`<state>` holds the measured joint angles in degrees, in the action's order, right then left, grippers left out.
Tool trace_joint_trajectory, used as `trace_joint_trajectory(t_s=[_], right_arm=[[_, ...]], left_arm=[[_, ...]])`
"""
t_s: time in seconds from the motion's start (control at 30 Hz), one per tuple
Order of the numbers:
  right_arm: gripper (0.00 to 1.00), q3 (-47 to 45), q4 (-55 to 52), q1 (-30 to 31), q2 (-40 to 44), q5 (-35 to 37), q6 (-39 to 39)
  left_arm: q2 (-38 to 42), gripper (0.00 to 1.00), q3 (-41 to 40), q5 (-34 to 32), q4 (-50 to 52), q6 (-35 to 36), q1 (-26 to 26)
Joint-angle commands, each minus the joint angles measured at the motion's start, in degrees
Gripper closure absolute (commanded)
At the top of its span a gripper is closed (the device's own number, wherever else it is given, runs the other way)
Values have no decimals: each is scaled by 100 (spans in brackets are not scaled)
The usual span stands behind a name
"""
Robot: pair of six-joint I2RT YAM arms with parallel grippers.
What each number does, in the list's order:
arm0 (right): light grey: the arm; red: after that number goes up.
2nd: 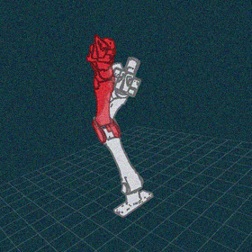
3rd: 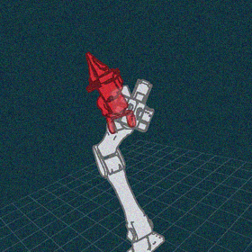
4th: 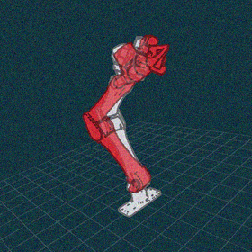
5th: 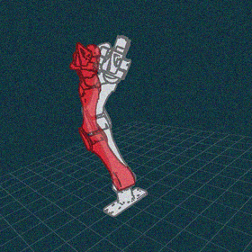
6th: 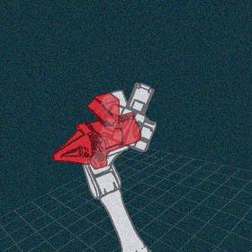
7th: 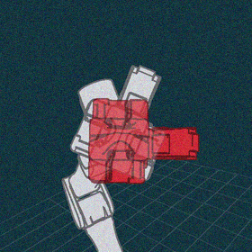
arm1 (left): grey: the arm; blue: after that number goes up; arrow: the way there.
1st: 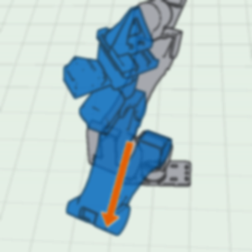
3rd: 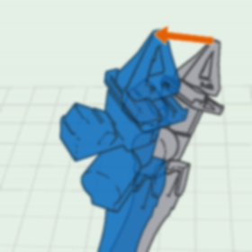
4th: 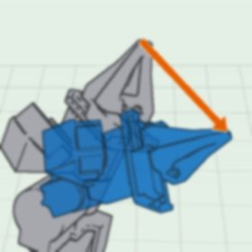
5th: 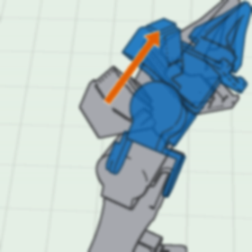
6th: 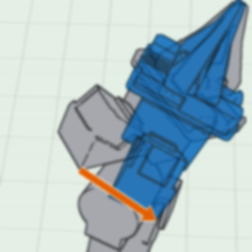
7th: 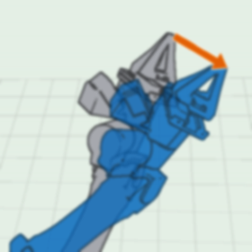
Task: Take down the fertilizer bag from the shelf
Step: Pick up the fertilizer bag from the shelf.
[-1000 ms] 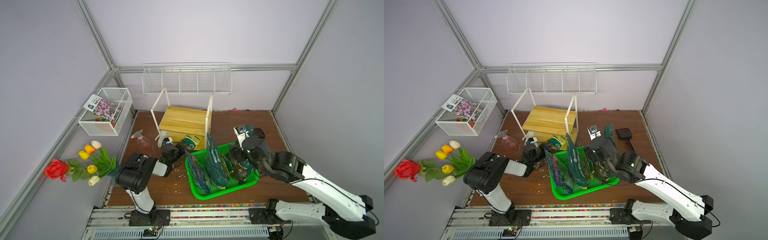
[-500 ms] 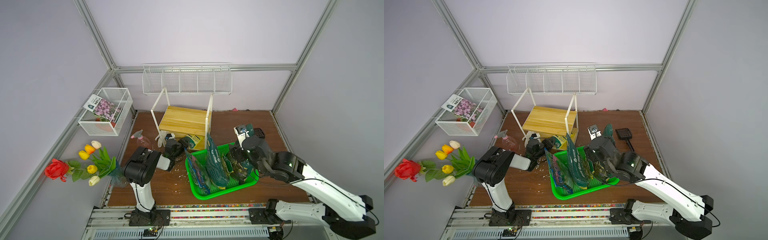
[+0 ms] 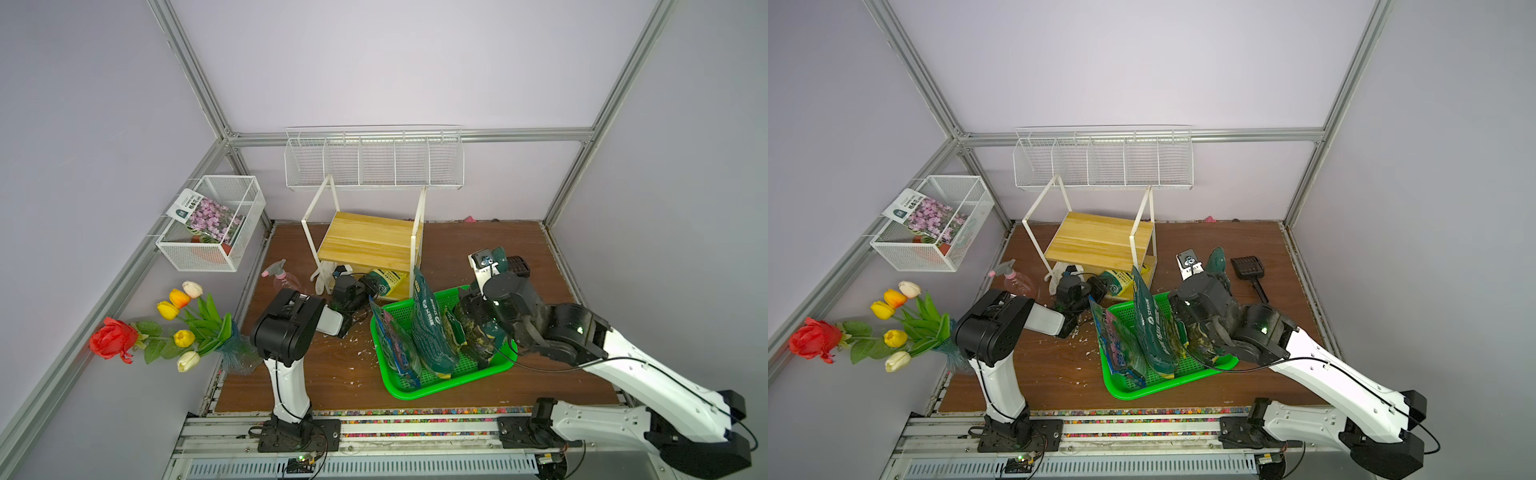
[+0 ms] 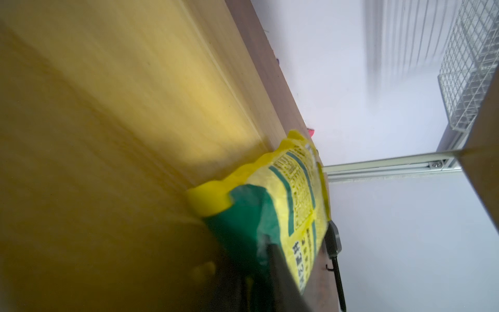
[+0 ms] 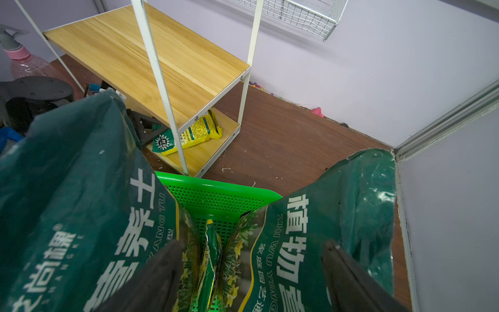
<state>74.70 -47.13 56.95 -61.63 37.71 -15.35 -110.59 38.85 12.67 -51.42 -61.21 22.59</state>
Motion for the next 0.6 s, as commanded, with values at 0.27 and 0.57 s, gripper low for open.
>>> trace_joint_trajectory(t_s=[0.27, 0.57], right_arm=[[15, -43, -26, -33, 50, 96, 66], [15, 18, 46, -35, -59, 26, 74]], left_arm=[[438, 100, -602, -219, -214, 14, -40], [1734, 100, -1128, -475, 263, 323, -49]])
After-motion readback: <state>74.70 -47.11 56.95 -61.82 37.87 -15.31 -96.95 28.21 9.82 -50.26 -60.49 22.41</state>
